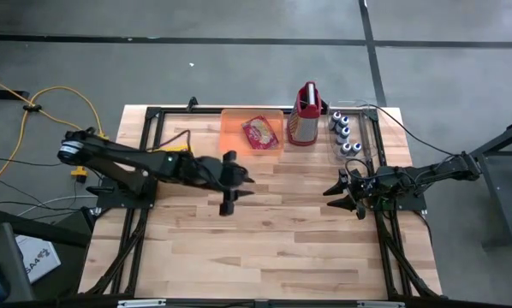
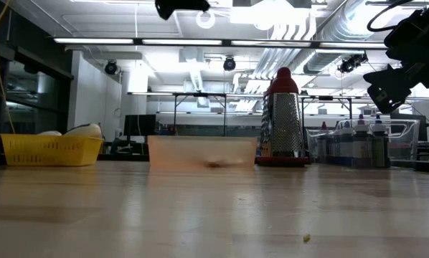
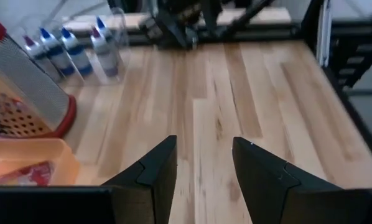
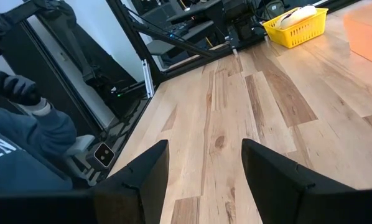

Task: Pick & Place Food Item
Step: Return to Home Position

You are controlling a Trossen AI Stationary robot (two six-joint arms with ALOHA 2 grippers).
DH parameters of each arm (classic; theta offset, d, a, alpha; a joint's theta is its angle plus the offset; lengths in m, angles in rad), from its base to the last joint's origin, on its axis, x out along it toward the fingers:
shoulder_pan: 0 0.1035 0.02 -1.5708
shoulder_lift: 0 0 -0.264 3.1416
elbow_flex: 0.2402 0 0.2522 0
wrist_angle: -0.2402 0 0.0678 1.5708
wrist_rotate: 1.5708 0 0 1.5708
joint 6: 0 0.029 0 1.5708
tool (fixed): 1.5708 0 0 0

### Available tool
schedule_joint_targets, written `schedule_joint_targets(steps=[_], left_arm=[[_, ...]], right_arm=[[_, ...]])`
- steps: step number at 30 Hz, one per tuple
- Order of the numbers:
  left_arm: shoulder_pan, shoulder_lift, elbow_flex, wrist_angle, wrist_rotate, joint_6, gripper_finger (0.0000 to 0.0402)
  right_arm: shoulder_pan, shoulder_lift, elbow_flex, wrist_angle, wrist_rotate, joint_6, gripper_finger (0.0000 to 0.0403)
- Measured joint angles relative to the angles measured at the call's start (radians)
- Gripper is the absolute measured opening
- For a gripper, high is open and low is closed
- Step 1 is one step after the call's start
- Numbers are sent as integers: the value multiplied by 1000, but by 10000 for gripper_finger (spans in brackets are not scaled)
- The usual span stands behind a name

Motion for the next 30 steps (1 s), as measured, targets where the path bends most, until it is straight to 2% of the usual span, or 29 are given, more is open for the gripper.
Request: schedule_joint_targets(steps=[6, 10, 16, 25, 30], left_arm=[[66, -73, -19, 2, 118, 5, 148], [115, -150, -114, 15, 177, -36, 148], [130, -331, -371, 197, 142, -57, 148], [129, -608, -657, 279, 78, -38, 148], [129, -721, -832, 410, 81, -42, 148]], right_arm=[[0, 0, 0, 1, 0, 0, 190], [0, 0, 0, 1, -1, 0, 190], [0, 0, 0, 3, -1, 0, 190], [0, 0, 0, 5, -2, 0, 190], [0, 0, 0, 5, -1, 0, 190]])
